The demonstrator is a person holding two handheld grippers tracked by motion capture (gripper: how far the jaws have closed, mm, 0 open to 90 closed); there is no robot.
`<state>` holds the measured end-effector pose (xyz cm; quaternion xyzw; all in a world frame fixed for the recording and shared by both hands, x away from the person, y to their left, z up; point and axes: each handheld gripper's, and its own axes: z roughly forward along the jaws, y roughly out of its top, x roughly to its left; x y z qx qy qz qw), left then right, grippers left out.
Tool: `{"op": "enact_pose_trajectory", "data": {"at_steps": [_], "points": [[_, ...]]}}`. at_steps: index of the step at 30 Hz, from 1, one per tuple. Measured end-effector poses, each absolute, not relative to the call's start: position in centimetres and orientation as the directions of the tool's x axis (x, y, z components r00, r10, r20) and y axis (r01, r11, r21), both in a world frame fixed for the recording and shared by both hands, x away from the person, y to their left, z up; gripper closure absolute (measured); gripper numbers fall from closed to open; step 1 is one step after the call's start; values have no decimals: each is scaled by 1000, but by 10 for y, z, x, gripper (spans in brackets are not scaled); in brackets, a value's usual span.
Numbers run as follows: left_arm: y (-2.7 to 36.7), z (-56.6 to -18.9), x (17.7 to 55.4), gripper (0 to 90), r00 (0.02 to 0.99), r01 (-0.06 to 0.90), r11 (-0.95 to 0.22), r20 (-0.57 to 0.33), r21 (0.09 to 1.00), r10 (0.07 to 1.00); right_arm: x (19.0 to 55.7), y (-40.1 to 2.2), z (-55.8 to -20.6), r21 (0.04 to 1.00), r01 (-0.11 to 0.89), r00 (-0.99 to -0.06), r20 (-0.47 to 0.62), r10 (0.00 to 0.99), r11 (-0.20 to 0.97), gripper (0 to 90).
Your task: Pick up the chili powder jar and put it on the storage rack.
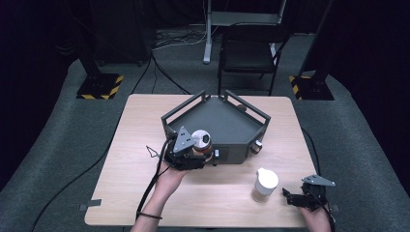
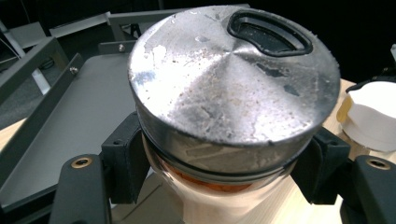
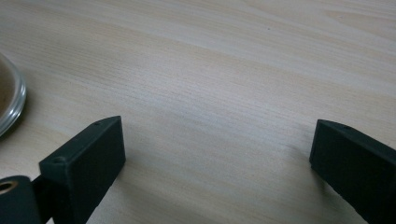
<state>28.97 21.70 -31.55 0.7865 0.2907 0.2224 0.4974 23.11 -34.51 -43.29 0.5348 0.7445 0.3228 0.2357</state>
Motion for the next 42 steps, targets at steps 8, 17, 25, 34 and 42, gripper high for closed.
{"op": "enact_pose_trajectory", "data": {"at_steps": [8,17,25,34,42], "points": [[221,-310,295,304,726,240,-314,44,918,686,231,-345,-433,733,644,-317,-6,948,220,24],[221,-308,303,304,705,250,-303,42,920,708,231,-345,-433,733,644,-317,-6,948,220,24],[222,-303,314,304,674,266,-282,32,922,738,231,-345,-433,733,644,-317,-6,948,220,24],[213,-296,332,304,642,290,-286,36,913,765,231,-345,-433,733,644,-317,-6,949,220,24],[204,-296,342,304,621,316,-306,48,898,782,231,-345,-433,733,644,-317,-6,948,220,24]]}}
